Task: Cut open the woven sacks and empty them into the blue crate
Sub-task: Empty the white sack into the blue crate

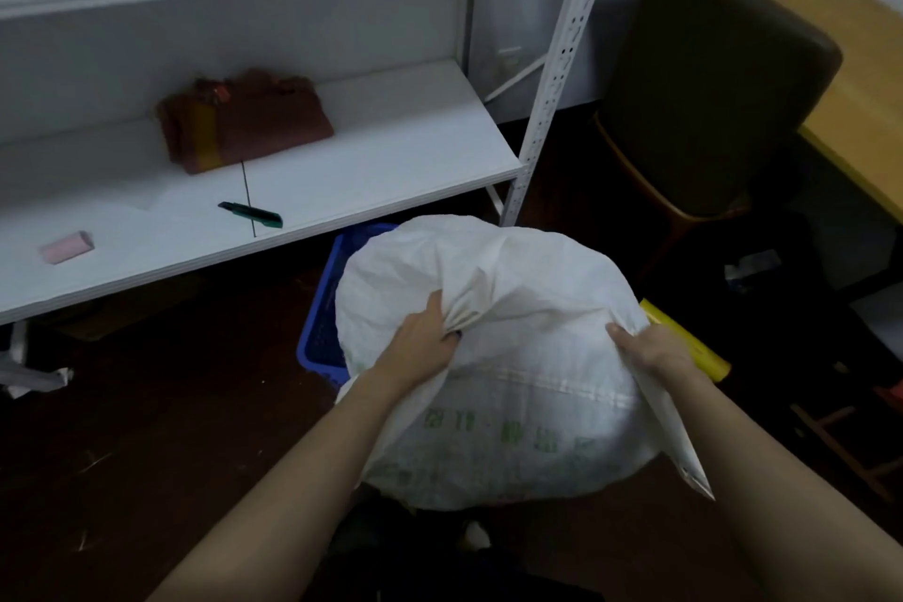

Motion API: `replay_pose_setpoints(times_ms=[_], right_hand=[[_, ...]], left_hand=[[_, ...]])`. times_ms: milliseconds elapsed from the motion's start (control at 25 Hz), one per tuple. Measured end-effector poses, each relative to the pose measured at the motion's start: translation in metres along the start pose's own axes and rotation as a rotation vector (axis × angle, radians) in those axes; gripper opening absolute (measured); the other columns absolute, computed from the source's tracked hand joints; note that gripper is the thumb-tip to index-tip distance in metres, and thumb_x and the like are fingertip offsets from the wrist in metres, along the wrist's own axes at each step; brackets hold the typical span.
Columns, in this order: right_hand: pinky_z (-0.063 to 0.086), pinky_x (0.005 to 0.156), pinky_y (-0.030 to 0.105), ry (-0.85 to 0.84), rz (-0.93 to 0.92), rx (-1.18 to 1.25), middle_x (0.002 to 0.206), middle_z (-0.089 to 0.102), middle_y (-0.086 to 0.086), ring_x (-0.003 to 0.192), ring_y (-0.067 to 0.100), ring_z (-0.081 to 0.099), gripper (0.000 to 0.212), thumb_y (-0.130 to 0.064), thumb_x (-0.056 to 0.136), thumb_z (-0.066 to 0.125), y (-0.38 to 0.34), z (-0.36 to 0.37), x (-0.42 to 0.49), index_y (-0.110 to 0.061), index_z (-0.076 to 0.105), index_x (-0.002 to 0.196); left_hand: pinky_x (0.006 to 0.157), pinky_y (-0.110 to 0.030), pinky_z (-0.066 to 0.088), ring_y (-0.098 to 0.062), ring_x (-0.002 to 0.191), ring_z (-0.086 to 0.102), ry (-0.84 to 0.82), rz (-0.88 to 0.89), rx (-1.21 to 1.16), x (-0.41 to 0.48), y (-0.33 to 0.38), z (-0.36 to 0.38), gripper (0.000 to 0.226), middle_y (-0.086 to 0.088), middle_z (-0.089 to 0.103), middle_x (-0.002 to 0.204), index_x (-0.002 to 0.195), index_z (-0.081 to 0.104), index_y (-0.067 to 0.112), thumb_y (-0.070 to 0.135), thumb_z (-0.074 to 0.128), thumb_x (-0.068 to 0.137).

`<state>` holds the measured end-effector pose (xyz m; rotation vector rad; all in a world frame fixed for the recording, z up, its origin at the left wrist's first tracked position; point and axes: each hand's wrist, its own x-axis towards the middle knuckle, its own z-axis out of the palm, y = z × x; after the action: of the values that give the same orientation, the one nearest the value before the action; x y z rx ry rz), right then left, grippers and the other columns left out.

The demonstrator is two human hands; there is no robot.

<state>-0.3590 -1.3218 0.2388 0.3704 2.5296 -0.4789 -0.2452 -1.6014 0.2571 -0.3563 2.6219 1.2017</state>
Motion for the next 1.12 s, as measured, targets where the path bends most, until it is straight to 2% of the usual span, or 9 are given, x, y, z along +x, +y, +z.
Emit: replay_pose_setpoints(times_ms=[160, 280, 400, 480, 600, 760, 840, 1000, 1120], right_hand=[[0.043, 0.090, 0.040, 0.136, -0.070, 0.105, 0.125, 0.056, 0.026, 0.114, 0.043, 0.052, 0.063, -0.049, 0.094, 0.045, -0.012, -0.022, -0.010, 0.006, 0.055, 0.122], [0.046, 0.086, 0.040, 0.288, -0.264, 0.340, 0.111, 0.064, 0.019, 0.104, 0.038, 0.058, 0.052, -0.049, 0.092, 0.050, -0.048, -0.050, -0.023, -0.004, 0.063, 0.114], [0.048, 0.077, 0.039, 0.441, -0.454, 0.519, 0.088, 0.066, 0.008, 0.088, 0.027, 0.060, 0.042, -0.046, 0.091, 0.052, -0.087, -0.077, -0.044, -0.006, 0.065, 0.090], [0.045, 0.072, 0.037, 0.488, -0.532, 0.525, 0.083, 0.064, 0.007, 0.082, 0.024, 0.059, 0.039, -0.046, 0.092, 0.051, -0.102, -0.082, -0.053, -0.009, 0.062, 0.083], [0.040, 0.066, 0.032, 0.291, -0.525, 0.216, 0.081, 0.062, 0.007, 0.081, 0.028, 0.059, 0.042, -0.050, 0.094, 0.044, -0.118, -0.087, -0.062, -0.013, 0.058, 0.080], [0.031, 0.065, 0.033, 0.572, -0.595, 0.089, 0.082, 0.060, 0.015, 0.087, 0.037, 0.057, 0.051, -0.052, 0.096, 0.037, -0.135, -0.109, -0.081, -0.009, 0.054, 0.076], [0.034, 0.067, 0.034, 0.570, -0.609, 0.072, 0.093, 0.063, 0.019, 0.090, 0.038, 0.058, 0.052, -0.054, 0.097, 0.034, -0.142, -0.110, -0.086, -0.009, 0.056, 0.082], [0.042, 0.086, 0.040, 0.291, -0.489, -0.330, 0.120, 0.056, 0.019, 0.109, 0.039, 0.054, 0.057, -0.050, 0.100, 0.029, -0.151, -0.122, -0.092, -0.003, 0.054, 0.119], [0.043, 0.082, 0.044, 0.479, -0.598, -0.325, 0.114, 0.057, 0.023, 0.104, 0.042, 0.055, 0.047, -0.038, 0.101, 0.031, -0.160, -0.146, -0.103, 0.001, 0.055, 0.112]], left_hand=[[0.085, -0.026, 0.039, -0.036, 0.115, 0.053, 0.066, 0.054, -0.067, 0.005, 0.022, -0.005, 0.051, -0.022, 0.054, 0.127, 0.142, 0.029, 0.007, 0.013, 0.045, 0.094], [0.091, -0.028, 0.039, -0.036, 0.114, 0.053, 0.371, 0.119, -0.143, 0.015, 0.037, -0.045, 0.046, -0.022, 0.057, 0.124, 0.133, 0.043, 0.002, 0.009, 0.043, 0.087], [0.082, -0.034, 0.043, -0.032, 0.101, 0.057, 0.703, 0.156, -0.164, 0.018, 0.051, -0.096, 0.043, -0.017, 0.062, 0.114, 0.123, 0.049, 0.005, 0.012, 0.046, 0.081], [0.072, -0.030, 0.040, -0.027, 0.091, 0.055, 0.786, 0.192, -0.140, 0.012, 0.051, -0.115, 0.035, -0.011, 0.063, 0.106, 0.118, 0.050, 0.008, 0.008, 0.047, 0.084], [0.071, -0.033, 0.036, -0.035, 0.096, 0.055, 0.688, 0.147, 0.050, 0.004, 0.040, -0.130, 0.032, -0.016, 0.060, 0.107, 0.119, 0.046, 0.007, 0.010, 0.047, 0.087], [0.083, -0.034, 0.037, -0.035, 0.109, 0.051, 0.788, 0.163, 0.028, -0.002, 0.044, -0.163, 0.058, -0.016, 0.057, 0.121, 0.142, 0.025, 0.011, 0.014, 0.050, 0.090], [0.091, -0.036, 0.039, -0.034, 0.115, 0.049, 0.764, 0.201, 0.165, 0.001, 0.041, -0.178, 0.053, -0.014, 0.054, 0.128, 0.140, 0.032, 0.019, 0.019, 0.049, 0.090], [0.093, -0.045, 0.042, -0.042, 0.111, 0.049, 0.420, -0.007, 0.545, 0.005, 0.036, -0.208, 0.044, -0.021, 0.049, 0.118, 0.131, 0.047, 0.018, 0.034, 0.053, 0.090], [0.083, -0.045, 0.041, -0.042, 0.102, 0.052, 0.583, 0.108, 0.546, -0.007, 0.050, -0.215, 0.030, -0.019, 0.051, 0.110, 0.115, 0.055, 0.011, 0.031, 0.049, 0.093]])
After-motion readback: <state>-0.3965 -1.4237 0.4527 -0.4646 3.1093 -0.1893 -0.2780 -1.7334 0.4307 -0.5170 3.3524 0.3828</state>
